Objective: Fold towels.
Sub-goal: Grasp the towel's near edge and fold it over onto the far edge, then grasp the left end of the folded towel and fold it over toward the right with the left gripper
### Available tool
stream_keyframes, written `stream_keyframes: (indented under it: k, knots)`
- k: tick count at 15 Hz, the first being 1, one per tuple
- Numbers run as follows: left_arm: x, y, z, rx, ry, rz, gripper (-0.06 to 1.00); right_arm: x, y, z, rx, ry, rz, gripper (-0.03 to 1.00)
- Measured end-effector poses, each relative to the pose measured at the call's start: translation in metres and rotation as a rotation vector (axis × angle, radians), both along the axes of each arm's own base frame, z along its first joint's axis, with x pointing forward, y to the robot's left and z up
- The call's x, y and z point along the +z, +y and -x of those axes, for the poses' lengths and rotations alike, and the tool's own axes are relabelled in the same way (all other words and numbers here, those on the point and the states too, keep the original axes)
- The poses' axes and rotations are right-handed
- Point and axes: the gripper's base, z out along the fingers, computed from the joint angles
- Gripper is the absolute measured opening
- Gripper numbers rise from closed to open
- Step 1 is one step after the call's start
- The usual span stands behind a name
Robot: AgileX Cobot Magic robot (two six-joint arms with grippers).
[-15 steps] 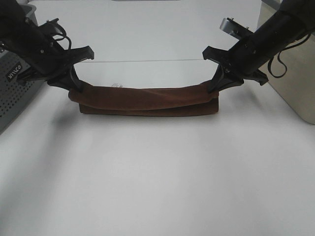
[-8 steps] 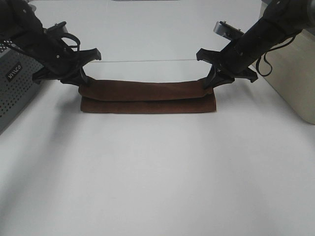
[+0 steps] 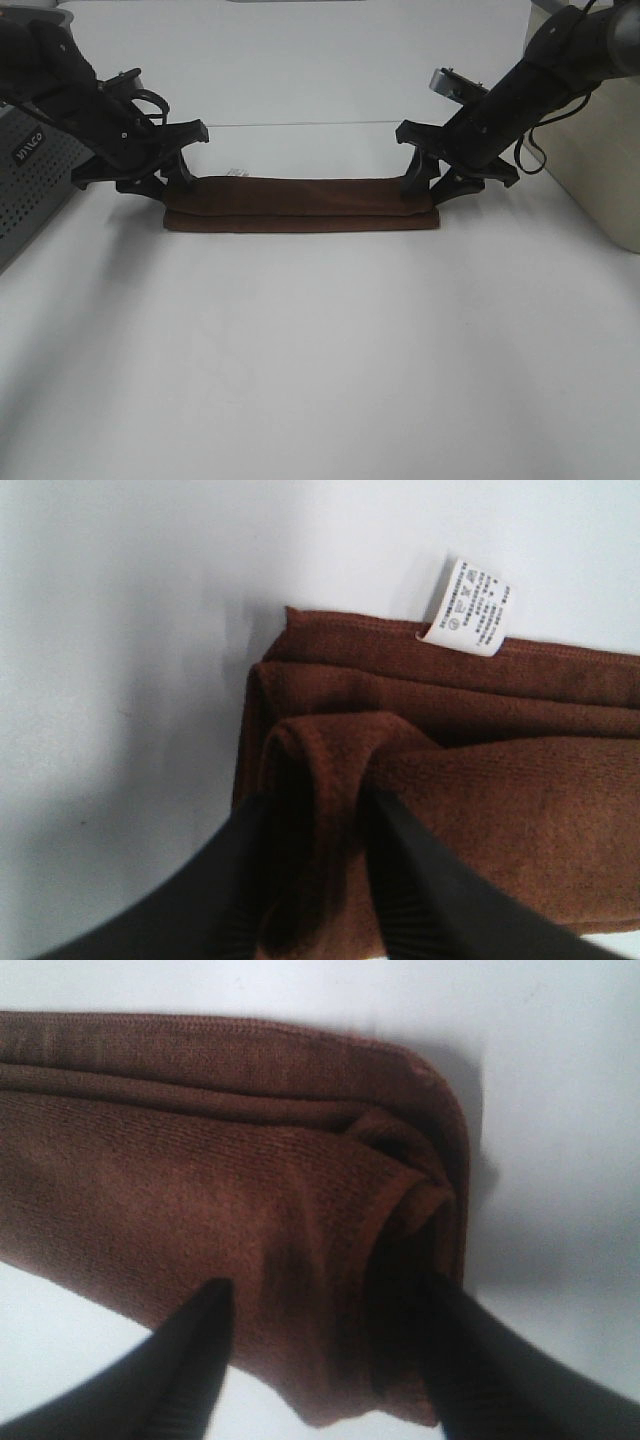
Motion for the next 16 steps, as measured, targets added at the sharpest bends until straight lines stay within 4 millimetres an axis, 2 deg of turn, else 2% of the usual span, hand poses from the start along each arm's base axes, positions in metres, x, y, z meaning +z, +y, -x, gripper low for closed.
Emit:
stream_keyframes:
  k: [1, 2, 4, 9, 13, 15, 16]
  knots:
    - [0.000, 0.000, 0.001, -0.002, 0.009, 0.001, 0.62, 0.001, 0.000, 0.000, -0.001, 0.002, 0.001, 0.70]
    - [-0.001, 0.000, 0.002, 0.003, 0.025, 0.006, 0.70, 0.005, 0.000, 0.000, 0.000, -0.001, 0.006, 0.80]
    - [-0.001, 0.000, 0.002, 0.005, 0.033, 0.008, 0.75, 0.013, -0.002, 0.001, 0.008, -0.007, 0.020, 0.86]
    - [-0.002, -0.001, -0.001, 0.030, 0.010, 0.023, 0.76, 0.022, -0.002, 0.001, 0.003, -0.023, 0.025, 0.87]
    - [-0.017, -0.002, 0.000, 0.036, 0.051, 0.035, 0.76, 0.022, -0.002, 0.001, 0.000, -0.022, 0.025, 0.87]
    - [-0.019, -0.005, -0.001, 0.039, 0.048, 0.064, 0.72, 0.022, -0.002, 0.001, 0.000, -0.022, 0.025, 0.87]
    - [-0.020, -0.006, -0.002, 0.039, 0.046, 0.074, 0.66, 0.022, -0.002, 0.001, 0.000, -0.022, 0.024, 0.87]
